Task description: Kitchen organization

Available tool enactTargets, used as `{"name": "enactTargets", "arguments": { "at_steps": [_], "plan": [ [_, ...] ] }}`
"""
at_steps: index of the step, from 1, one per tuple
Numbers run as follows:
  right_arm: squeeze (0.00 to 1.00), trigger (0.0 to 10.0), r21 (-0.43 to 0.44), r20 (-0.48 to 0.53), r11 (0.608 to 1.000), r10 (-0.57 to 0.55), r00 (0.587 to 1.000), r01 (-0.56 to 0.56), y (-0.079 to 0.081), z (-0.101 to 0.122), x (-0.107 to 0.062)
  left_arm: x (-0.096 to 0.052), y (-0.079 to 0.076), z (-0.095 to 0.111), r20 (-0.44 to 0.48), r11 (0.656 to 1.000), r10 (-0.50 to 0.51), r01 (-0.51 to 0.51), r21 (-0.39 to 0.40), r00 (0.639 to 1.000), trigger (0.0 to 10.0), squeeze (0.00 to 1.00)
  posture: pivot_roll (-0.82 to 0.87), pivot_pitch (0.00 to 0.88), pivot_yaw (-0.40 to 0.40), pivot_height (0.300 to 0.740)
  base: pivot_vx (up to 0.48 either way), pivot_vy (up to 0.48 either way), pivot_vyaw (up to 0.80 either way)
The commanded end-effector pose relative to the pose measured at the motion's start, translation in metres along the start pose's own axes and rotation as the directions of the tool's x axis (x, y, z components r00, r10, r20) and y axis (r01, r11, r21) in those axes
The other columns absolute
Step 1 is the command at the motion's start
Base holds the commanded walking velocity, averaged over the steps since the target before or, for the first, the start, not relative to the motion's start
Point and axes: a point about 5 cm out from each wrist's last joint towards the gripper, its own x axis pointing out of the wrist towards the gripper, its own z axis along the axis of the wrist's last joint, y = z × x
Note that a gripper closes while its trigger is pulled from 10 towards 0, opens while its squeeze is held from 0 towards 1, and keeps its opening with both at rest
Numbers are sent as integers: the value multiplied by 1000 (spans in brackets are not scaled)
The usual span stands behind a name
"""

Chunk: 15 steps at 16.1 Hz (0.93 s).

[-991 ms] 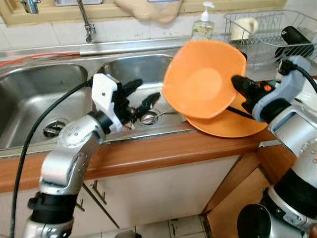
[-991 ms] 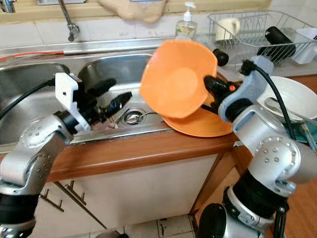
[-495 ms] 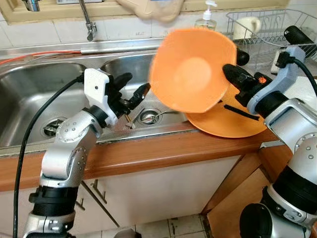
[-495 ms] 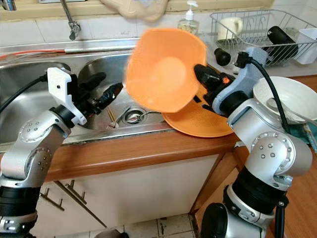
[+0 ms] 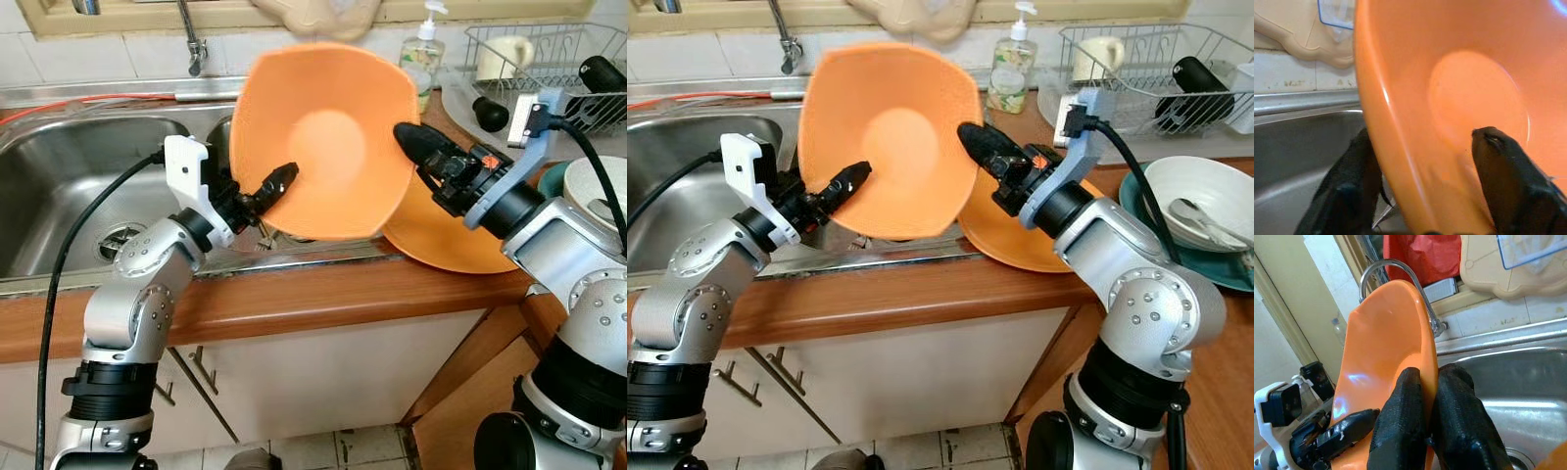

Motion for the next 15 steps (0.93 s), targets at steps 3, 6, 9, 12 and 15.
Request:
{"name": "enactTargets", "arguments": {
  "at_steps": [3, 6, 9, 12, 15],
  "plan": [
    [0, 0, -3, 40, 1000, 4, 999, -4, -1, 3, -2, -3, 0, 4, 43, 998, -10, 12, -54, 999, 0, 0, -77, 0, 20, 740, 0, 0, 0],
    [0, 0, 0, 45, 1000, -13, 999, 13, -4, 2, -2, -4, -2, 4, 49, 997, -15, 19, -76, 999, 0, 0, -77, 0, 20, 740, 0, 0, 0],
    [0, 0, -2, 37, 1000, -30, 999, 30, -6, -1, -3, -6, -4, 3, 51, 996, -19, 23, -85, 999, 0, 0, -76, 0, 20, 740, 0, 0, 0],
    [0, 0, 4, 43, 1000, -15, 999, 15, -4, -2, -1, -6, -7, 0, 32, 995, -40, 43, -93, 999, 0, 0, -70, 0, 20, 740, 0, 0, 0],
    [0, 0, 7, 49, 1000, 0, 999, 0, -2, -2, -1, -4, -9, -4, 16, 994, -49, 51, -93, 999, 0, 0, -71, 0, 22, 740, 0, 0, 0]
  ]
}}
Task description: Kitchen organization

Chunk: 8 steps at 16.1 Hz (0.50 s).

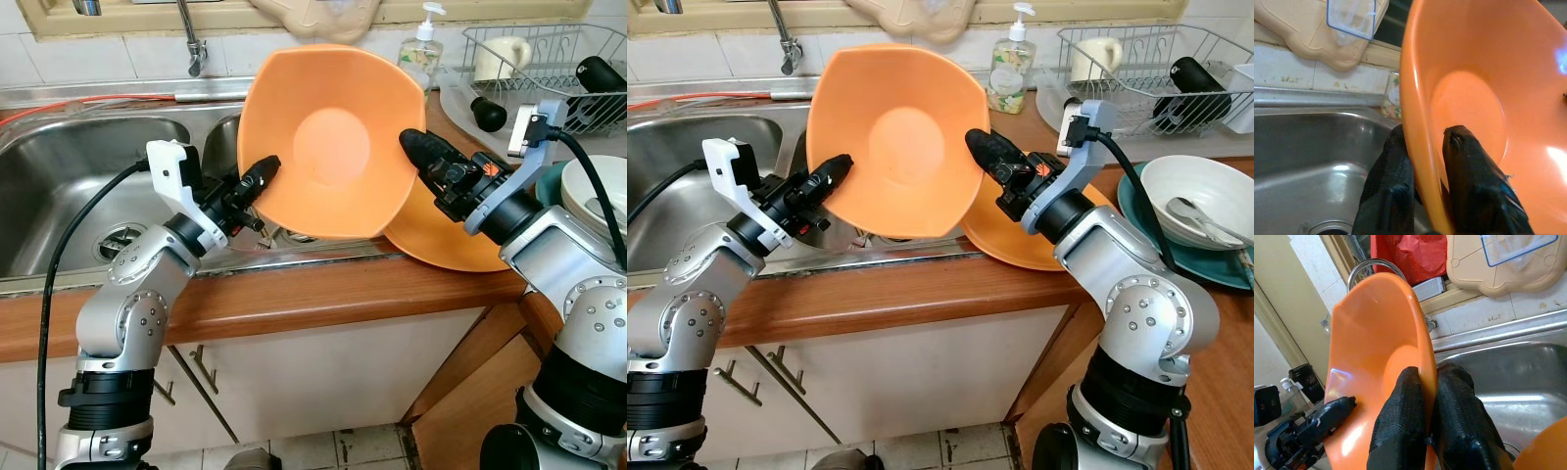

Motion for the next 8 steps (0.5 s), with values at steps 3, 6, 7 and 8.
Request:
{"name": "enactTargets", "arguments": {
  "at_steps": [3, 6, 7, 8],
  "plan": [
    [0, 0, -8, 44, 999, 52, 998, -52, 7, 5, 2, 6, -6, -6, -46, 999, -15, 17, 44, 999, 0, 0, -71, 0, 23, 740, 0, 0, 0],
    [0, 10000, -30, 36, 999, 32, 999, -31, 6, 4, 2, 8, -2, -2, -15, 998, 26, -25, 53, 1000, 0, 0, -71, 0, 24, 740, 0, 0, 0],
    [0, 10000, -38, 34, 999, 22, 999, -21, 5, 3, 3, 9, 1, -1, -4, 996, 55, -55, 63, 998, 0, 0, -71, 0, 25, 740, 0, 0, 0],
    [0, 10000, -46, 32, 999, 14, 999, -12, 4, 2, 3, 9, 3, 0, 1, 996, 66, -66, 63, 998, 0, 0, -71, 0, 26, 740, 0, 0, 0]
  ]
}}
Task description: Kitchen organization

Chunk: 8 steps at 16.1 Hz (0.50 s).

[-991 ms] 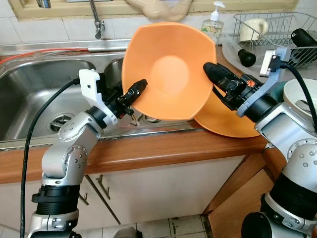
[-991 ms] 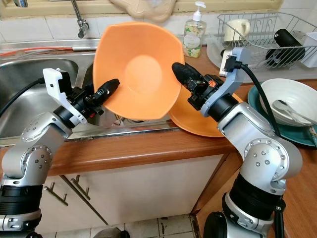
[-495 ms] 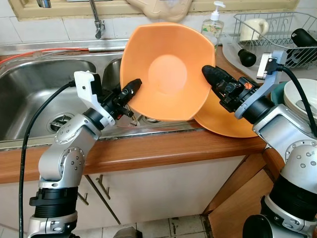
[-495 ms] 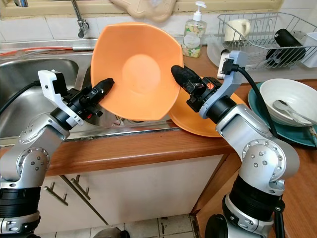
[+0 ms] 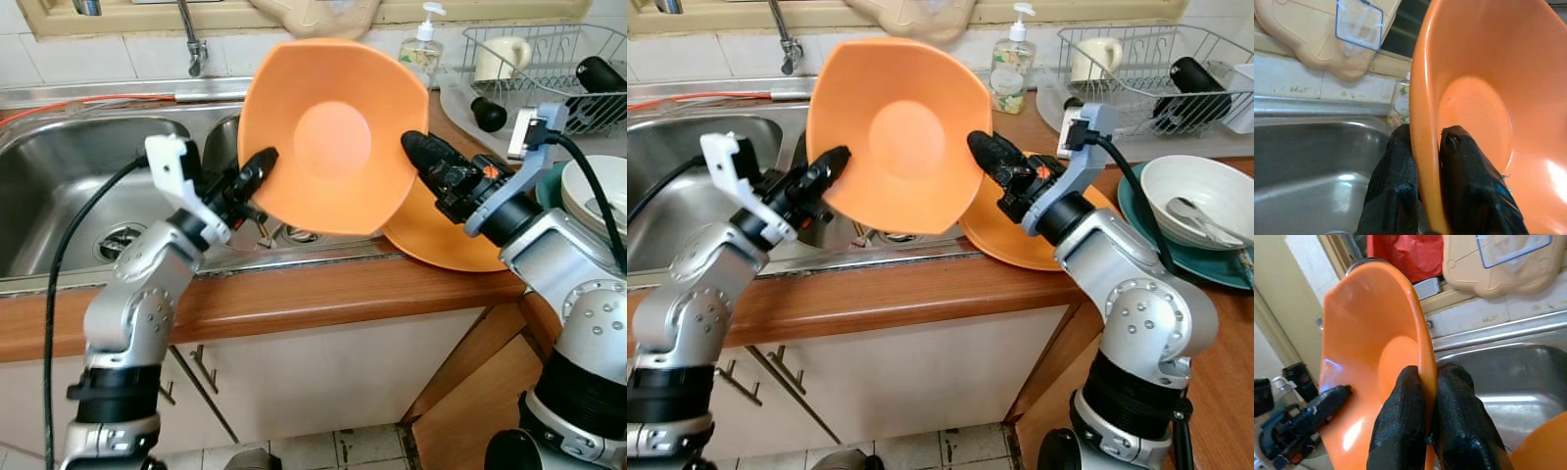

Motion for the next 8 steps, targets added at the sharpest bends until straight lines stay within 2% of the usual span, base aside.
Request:
{"name": "enactTargets", "arguments": {
  "at_steps": [1, 4, 5, 6, 8],
  "plan": [
    [0, 10000, -23, 31, 999, 26, 999, -25, 6, 5, 3, 2, 2, -4, -35, 999, 26, -25, 45, 999, 0, 0, -71, 0, 26, 740, 0, 0, 0],
    [0, 10000, -32, 31, 999, 20, 999, -19, 5, 4, 3, 2, 1, -2, -21, 999, 23, -22, 39, 1000, 0, 0, -72, 0, 26, 740, 0, 0, 0],
    [651, 10000, -24, 35, 1000, 21, 999, -20, 5, 4, 3, 3, 1, -1, -11, 999, 28, -27, 37, 1000, 0, 0, -72, 0, 26, 740, 0, 0, 0],
    [1000, 10000, -14, 39, 999, 31, 999, -30, 5, 4, 3, 3, 2, 0, -1, 999, 34, -34, 33, 999, 0, 0, -73, 0, 24, 740, 0, 0, 0],
    [1000, 10000, -47, 30, 999, 23, 999, -22, 4, 4, 3, 3, 7, 3, 21, 997, 71, -72, 36, 997, 0, 0, -73, 0, 23, 740, 0, 0, 0]
  ]
}}
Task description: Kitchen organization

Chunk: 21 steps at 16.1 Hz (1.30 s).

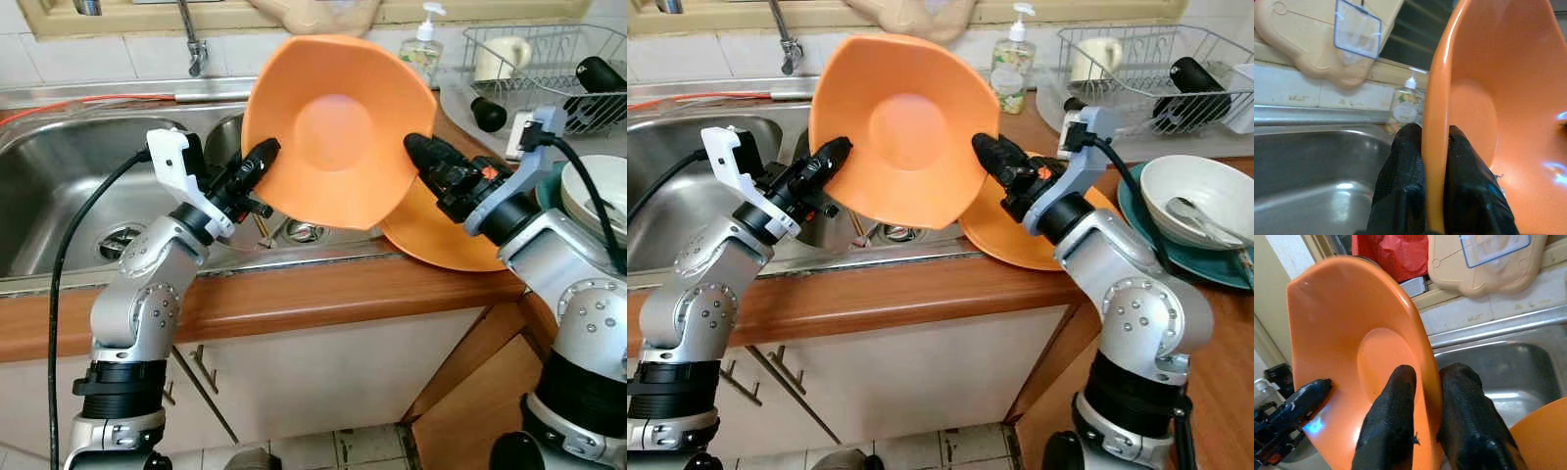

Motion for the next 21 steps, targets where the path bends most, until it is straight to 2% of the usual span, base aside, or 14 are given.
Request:
{"name": "enactTargets", "arguments": {
  "at_steps": [1, 2, 4, 6, 7, 8, 9, 13, 14, 15, 16, 18, 19, 21],
  "plan": [
    [804, 10000, -37, 19, 997, 65, 998, -65, 12, 4, 2, 1, 10, 3, -2, 996, 86, -86, 36, 996, 0, 0, -72, 0, 21, 740, 0, 0, 0],
    [0, 10000, -53, 7, 996, 75, 997, -74, 13, 3, 2, 1, 15, 5, 18, 991, 126, -127, 35, 992, 0, 0, -72, 0, 21, 740, 0, 0, 0],
    [0, 10000, -92, -22, 992, 81, 996, -83, 14, 0, 2, 2, 27, 14, 60, 977, 206, -209, 43, 977, 0, 0, -71, 0, 25, 740, 0, 0, 0],
    [0, 10000, -157, -66, 983, 82, 994, -92, 17, -3, 2, 4, 44, 18, 71, 945, 314, -319, 75, 947, 0, 0, -77, 0, 29, 740, 0, 0, 0],
    [0, 10000, -191, -89, 976, 88, 992, -104, 17, -4, 2, 7, 52, 15, 43, 925, 362, -364, 110, 931, 0, 0, -77, 0, 26, 740, 0, 0, 0],
    [0, 10000, -246, -127, 963, 84, 988, -114, 17, -7, 0, 12, 60, 6, -27, 902, 401, -390, 184, 916, 0, 0, -77, 0, 26, 740, 0, 0, 0],
    [0, 10000, -295, -175, 948, 67, 982, -118, 16, -10, -1, 15, 65, -1, -74, 893, 420, -398, 209, 905, 0, 0, -80, 0, 26, 740, 0, 0, 0],
    [0, 10000, -404, -313, 900, 33, 949, -164, 15, -27, -2, 28, 72, -31, -274, 895, 414, -334, 295, 868, 39, 0, -96, 0, 44, 740, 0, 0, 0],
    [0, 10000, -410, -326, 895, 33, 945, -173, 16, -30, -3, 32, 73, -37, -310, 903, 399, -312, 297, 863, 1647, 0, -99, 0, 50, 740, 0, 0, 0],
    [0, 10000, -414, -333, 893, 33, 943, -177, 16, -31, -3, 34, 73, -40, -331, 906, 393, -299, 300, 858, 2235, 0, -99, 0, 50, 740, 0, 0, 0],
    [0, 10000, -419, -345, 889, 33, 938, -185, 16, -34, -3, 37, 72, -47, -387, 914, 375, -264, 309, 843, 3922, 0, -102, 0, 55, 740, 0, 0, 0],
    [0, 10000, -424, -356, 885, 34, 934, -194, 16, -36, -3, 40, 70, -55, -433, 930, 342, -234, 284, 834, 4941, 0, -107, 0, 59, 740, 0, 0, 0],
    [0, 10000, -431, -362, 880, 33, 932, -198, 16, -37, -3, 41, 68, -61, -473, 938, 323, -212, 272, 820, 10000, 0, -112, 0, 65, 740, 0, 0, 0],
    [0, 10000, -436, -365, 877, 31, 930, -201, 16, -38, -4, 41, 66, -70, -523, 945, 304, -184, 269, 796, 10000, 0, -117, 0, 68, 740, 0, 0, 0]
  ]
}}
